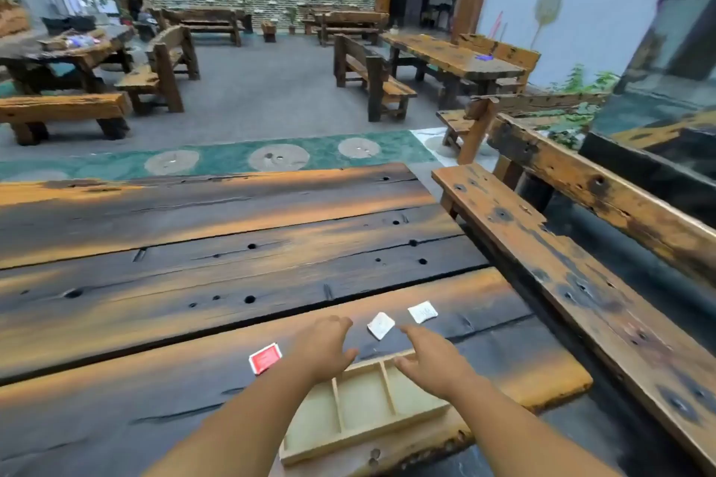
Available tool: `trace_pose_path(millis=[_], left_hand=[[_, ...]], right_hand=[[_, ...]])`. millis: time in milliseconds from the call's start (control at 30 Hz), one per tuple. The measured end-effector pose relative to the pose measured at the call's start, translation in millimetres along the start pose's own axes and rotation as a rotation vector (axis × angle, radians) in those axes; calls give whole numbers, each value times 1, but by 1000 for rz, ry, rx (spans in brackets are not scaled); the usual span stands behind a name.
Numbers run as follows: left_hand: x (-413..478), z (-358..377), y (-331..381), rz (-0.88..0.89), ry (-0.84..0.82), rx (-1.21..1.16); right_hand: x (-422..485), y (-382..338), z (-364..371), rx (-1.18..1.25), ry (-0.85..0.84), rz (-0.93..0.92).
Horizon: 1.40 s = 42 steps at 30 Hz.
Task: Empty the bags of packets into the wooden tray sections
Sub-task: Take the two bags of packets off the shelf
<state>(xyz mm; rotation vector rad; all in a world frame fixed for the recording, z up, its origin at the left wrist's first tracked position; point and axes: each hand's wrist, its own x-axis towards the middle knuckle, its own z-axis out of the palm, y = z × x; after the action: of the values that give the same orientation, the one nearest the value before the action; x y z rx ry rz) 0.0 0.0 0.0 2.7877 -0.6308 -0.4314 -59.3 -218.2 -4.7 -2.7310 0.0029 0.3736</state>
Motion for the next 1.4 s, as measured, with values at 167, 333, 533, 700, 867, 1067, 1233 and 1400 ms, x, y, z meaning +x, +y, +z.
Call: trace_pose_path(millis=[167, 333, 533, 700, 867, 1067, 1233, 1400], left_hand=[[30, -2, 36, 76, -11, 71], [63, 3, 91, 134, -21, 107], [112, 11, 192, 257, -72, 168], [143, 25, 299, 450, -118, 239], [156, 47, 401, 689, -139, 345], [162, 77, 500, 976, -196, 351], [158, 100, 577, 1225, -242, 367], [123, 123, 655, 1544, -288, 374]], right_hand=[[-9, 44, -24, 22, 62, 99], [-19, 108, -45, 55, 112, 153], [-58, 201, -71, 74, 192, 283], [-121, 280, -87, 131, 269, 476], [-191, 332, -96, 193, 393, 668], [-260, 359, -101, 192, 475, 941], [-317, 361, -100, 243, 581, 1164], [-382, 334, -96, 238, 676, 1420]])
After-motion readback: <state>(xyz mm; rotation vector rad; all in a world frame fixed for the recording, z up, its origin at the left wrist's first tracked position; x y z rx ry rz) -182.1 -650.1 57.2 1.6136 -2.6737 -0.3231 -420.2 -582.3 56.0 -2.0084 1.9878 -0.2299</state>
